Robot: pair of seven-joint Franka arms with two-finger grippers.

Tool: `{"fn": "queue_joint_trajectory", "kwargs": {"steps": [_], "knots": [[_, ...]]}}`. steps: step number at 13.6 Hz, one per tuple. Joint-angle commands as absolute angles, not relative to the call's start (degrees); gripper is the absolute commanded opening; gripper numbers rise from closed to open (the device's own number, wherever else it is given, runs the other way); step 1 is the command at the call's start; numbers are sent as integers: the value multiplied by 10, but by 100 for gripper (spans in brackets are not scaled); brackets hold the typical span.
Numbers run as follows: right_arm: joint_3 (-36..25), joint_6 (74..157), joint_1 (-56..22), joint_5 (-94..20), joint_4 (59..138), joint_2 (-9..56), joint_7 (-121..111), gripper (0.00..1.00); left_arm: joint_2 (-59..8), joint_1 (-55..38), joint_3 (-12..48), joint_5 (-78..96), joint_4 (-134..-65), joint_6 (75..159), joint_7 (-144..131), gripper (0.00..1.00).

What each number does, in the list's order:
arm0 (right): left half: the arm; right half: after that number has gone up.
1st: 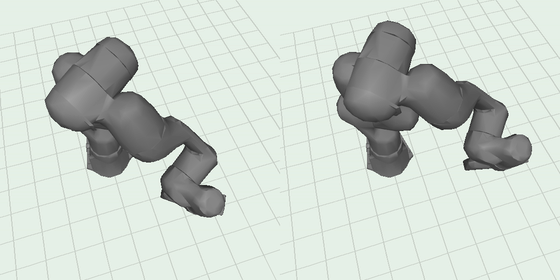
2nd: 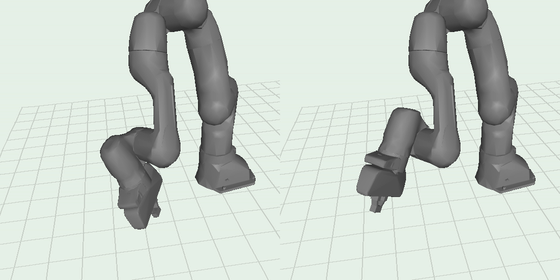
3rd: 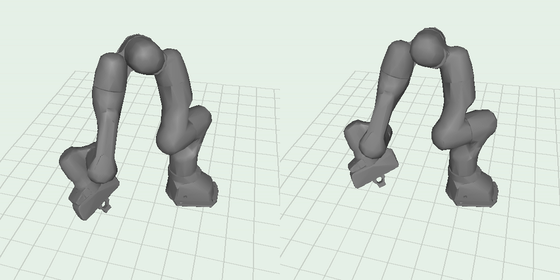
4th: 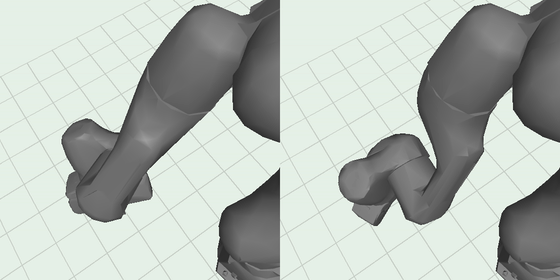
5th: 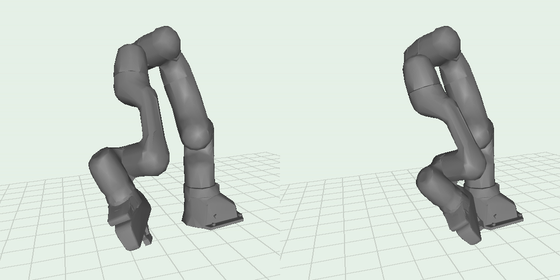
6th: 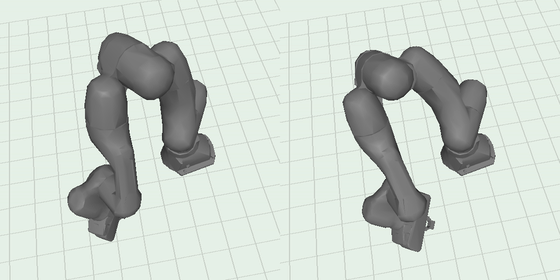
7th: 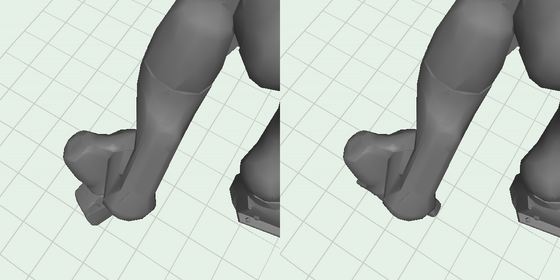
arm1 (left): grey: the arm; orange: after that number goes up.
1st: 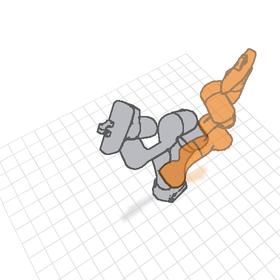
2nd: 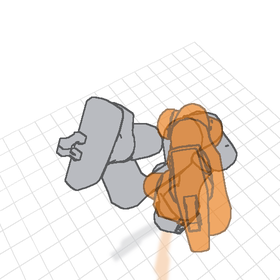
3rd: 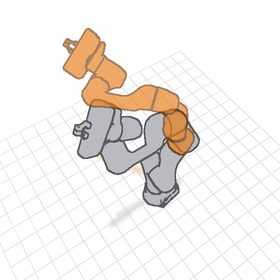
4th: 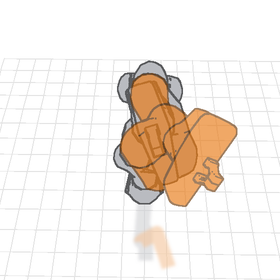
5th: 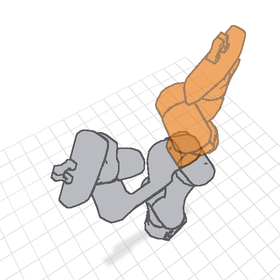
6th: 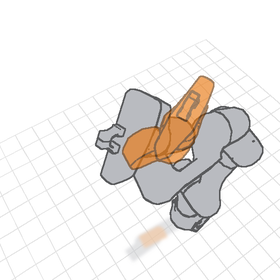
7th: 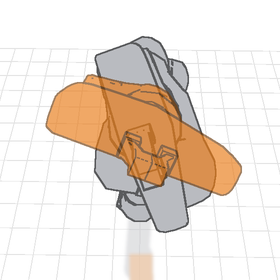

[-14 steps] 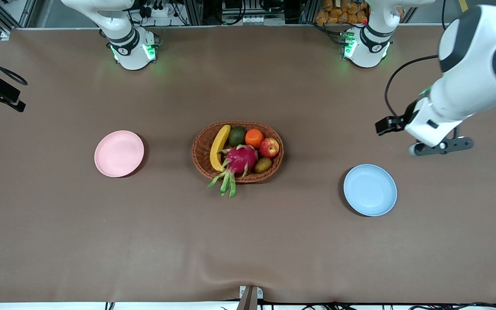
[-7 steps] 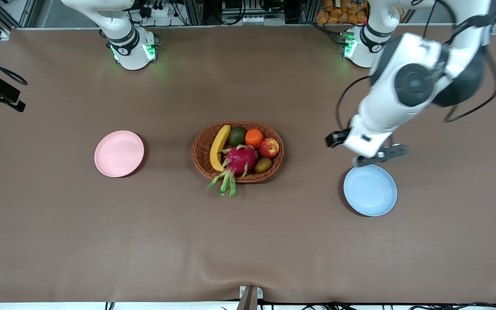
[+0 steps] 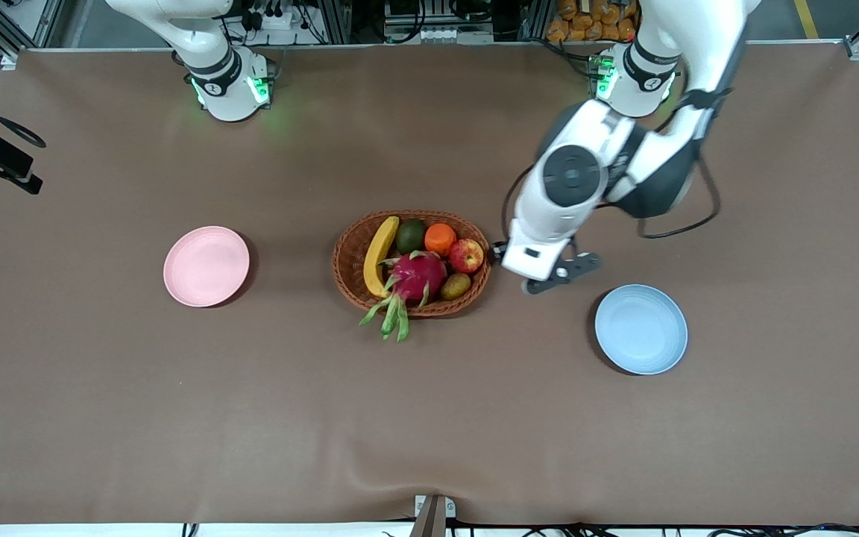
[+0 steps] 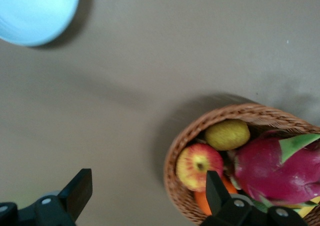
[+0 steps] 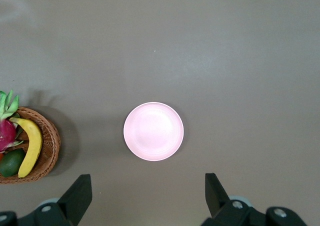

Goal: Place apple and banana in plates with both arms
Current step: 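Reach the left gripper over the basket down to the red apple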

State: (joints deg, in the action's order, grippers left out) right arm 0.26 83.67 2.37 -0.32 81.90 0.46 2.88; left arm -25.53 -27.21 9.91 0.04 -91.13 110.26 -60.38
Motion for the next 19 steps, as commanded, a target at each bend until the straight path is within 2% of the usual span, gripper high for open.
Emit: {"fn": "queue_joint_trajectory", "kwargs": {"steps": [1,9,19], "knots": [[5,831,33,-8,813,8,25,100,-305,-303,93,5,-864,1106,-656,100],[5,832,33,-8,813,8,25,100,-375,-338,91,5,-857,1155,-692,100],[5,833,36,-8,813,8,25,100,-399,-349,90,5,-858,1158,-692,100]]}}
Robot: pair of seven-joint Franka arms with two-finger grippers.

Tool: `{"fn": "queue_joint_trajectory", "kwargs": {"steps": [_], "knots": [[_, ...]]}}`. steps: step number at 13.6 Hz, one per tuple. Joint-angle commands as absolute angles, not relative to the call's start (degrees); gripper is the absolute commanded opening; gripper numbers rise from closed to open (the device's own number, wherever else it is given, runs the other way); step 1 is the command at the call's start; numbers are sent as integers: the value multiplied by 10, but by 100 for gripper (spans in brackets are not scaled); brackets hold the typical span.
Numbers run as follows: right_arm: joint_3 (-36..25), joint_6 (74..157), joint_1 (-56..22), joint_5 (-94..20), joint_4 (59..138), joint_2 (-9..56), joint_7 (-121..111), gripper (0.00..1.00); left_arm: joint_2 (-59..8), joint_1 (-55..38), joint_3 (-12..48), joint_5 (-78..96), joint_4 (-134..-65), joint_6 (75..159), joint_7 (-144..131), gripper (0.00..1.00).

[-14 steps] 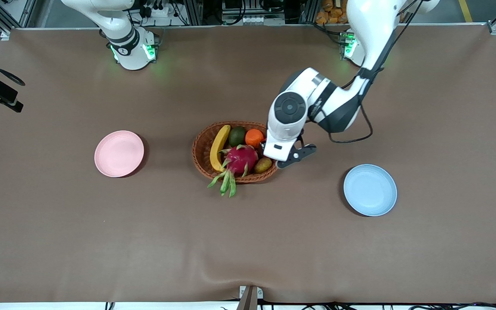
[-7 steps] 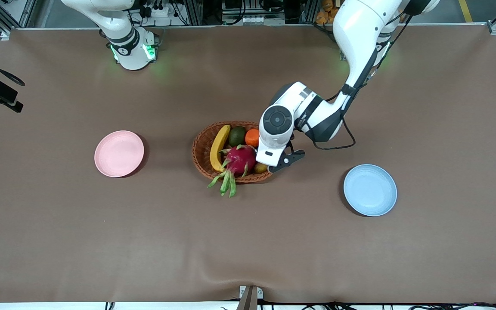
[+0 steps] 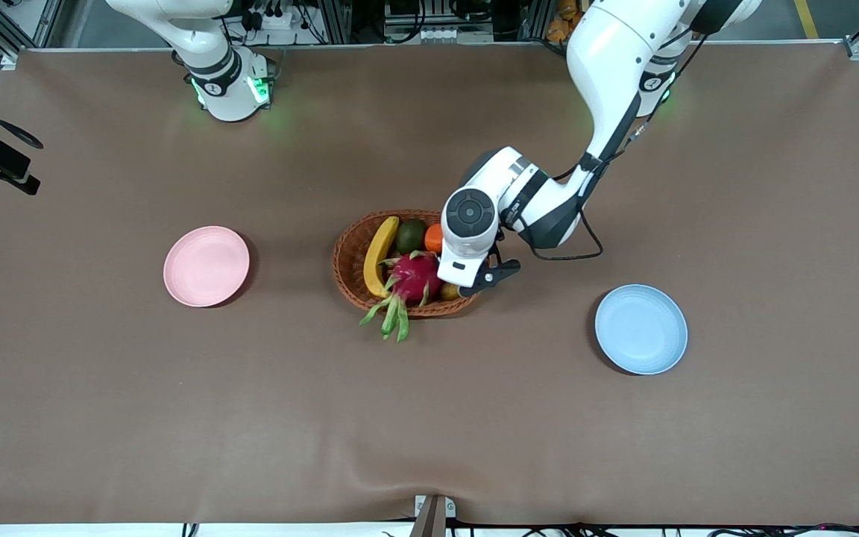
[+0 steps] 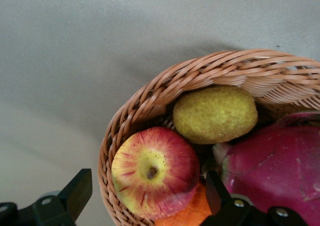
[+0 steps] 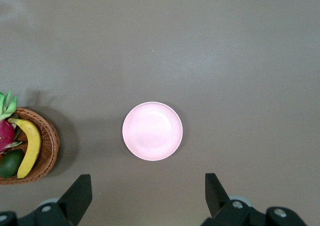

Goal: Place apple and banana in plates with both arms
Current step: 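Grasp the red apple with the left gripper and lift it out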

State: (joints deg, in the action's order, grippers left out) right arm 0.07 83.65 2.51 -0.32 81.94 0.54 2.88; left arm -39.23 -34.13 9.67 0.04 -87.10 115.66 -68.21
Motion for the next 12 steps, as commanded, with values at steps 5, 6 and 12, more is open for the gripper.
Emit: {"fn": "queue_joint_trajectory", "kwargs": {"steps": [5,6,12], "knots": [[5,831,34,-9,813,8,25,100,-405,-348,90,5,-858,1158,-692,100],[5,831,35,-9,813,8,25,100,-409,-348,90,5,-857,1158,-692,98],[6,833,29,-9,813,8,26,100,-412,-347,89,7,-857,1165,-692,36]]}}
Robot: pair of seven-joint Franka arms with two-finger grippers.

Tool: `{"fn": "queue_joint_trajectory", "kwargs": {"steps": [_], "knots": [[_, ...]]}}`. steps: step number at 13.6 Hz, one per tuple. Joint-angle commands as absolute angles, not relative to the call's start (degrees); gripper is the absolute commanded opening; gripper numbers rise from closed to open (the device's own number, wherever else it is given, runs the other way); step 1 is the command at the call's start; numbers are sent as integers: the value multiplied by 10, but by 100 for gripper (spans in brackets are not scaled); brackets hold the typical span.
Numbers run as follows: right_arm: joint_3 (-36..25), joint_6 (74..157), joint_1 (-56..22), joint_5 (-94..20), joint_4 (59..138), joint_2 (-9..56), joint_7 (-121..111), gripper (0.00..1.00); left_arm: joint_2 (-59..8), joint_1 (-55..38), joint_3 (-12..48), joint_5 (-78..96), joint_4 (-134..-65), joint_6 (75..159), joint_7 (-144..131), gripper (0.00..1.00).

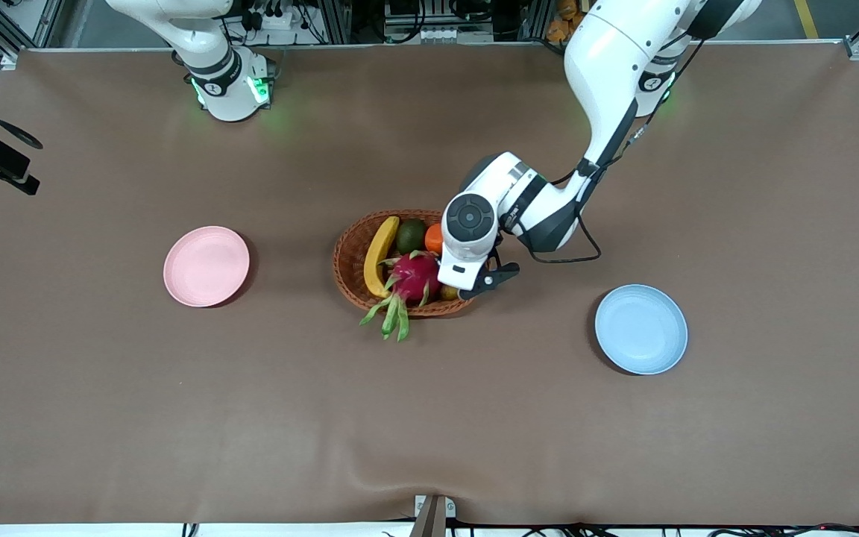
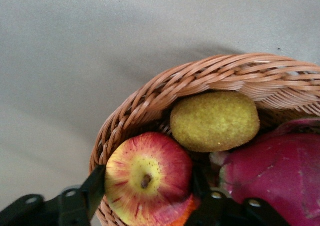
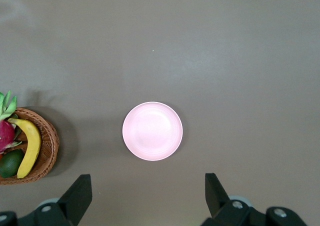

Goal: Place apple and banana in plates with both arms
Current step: 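Grasp the red apple with the left gripper and lift it out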

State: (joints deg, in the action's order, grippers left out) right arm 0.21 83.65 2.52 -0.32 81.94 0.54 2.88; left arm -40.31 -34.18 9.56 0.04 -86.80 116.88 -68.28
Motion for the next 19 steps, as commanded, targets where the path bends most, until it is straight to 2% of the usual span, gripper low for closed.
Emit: {"fn": "queue_joint_trajectory", "kwargs": {"steps": [1,2,6,9,15,19], "knots": [[6,833,31,-9,813,8,26,100,-410,-345,89,8,-857,1165,-692,12],[6,832,32,-9,813,8,26,100,-407,-344,89,8,-856,1165,-692,0],[5,831,33,-17,813,8,25,100,-379,-338,89,11,-843,1148,-692,0],[6,830,34,-17,813,8,25,100,-330,-323,88,5,-843,1077,-678,0],[6,808,26,-17,814,16,25,100,-257,-227,88,-28,-857,1017,-625,0],[14,783,-4,-15,815,46,23,100,-245,-148,90,-74,-878,1011,-505,0]]}}
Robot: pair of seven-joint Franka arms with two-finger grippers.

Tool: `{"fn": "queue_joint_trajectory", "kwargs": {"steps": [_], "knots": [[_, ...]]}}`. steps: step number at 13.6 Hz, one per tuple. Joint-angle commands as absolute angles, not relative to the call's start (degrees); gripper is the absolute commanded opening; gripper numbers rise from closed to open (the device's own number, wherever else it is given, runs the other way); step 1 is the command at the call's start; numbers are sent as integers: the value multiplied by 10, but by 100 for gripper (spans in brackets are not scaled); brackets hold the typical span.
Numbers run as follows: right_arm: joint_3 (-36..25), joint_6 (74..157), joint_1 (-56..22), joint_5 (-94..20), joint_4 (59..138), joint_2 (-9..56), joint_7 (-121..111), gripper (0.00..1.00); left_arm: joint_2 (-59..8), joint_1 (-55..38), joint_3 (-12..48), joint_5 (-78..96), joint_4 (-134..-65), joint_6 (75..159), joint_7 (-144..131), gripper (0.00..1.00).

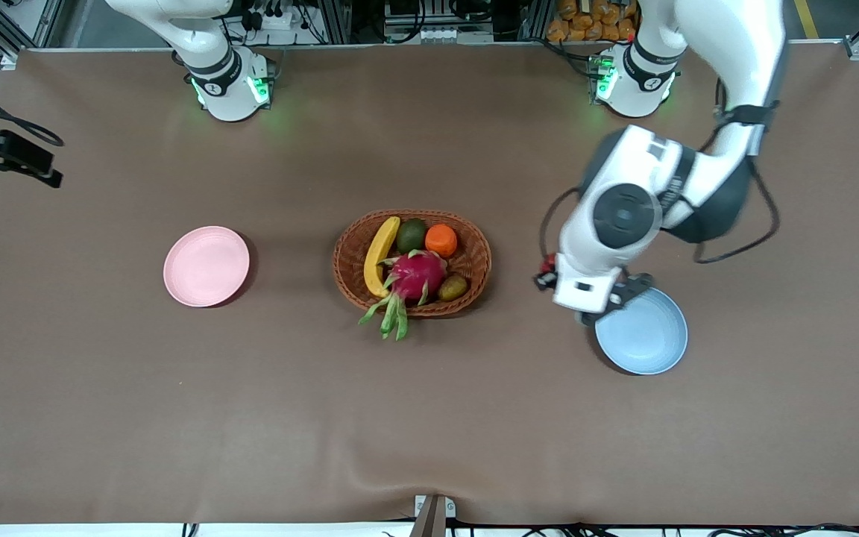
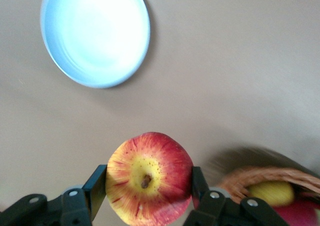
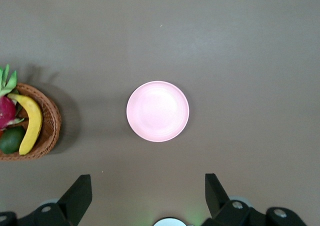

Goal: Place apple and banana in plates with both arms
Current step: 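Lower the apple onto the blue plate while the right gripper reaches in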

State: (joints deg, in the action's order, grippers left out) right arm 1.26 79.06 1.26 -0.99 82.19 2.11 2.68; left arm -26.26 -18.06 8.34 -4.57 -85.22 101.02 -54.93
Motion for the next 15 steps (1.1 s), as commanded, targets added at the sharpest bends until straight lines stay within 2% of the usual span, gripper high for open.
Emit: {"fn": "queue_joint_trajectory", "kwargs": {"steps": [1,4,7,10,15], "knots": [[14,783,-17,-15,815,57,23,100,-249,-134,90,-83,-880,1014,-482,0],[15,780,-45,-19,818,105,33,100,-257,-66,90,-92,-911,1048,-393,0],[14,806,-66,-82,859,133,103,100,-258,-2,91,-92,-966,1140,-316,0],[15,890,-97,-163,948,134,250,100,-278,17,91,-91,-983,1189,-301,0],[14,1000,-127,-252,1052,148,316,100,-315,18,91,-85,-986,1227,-308,0]]}}
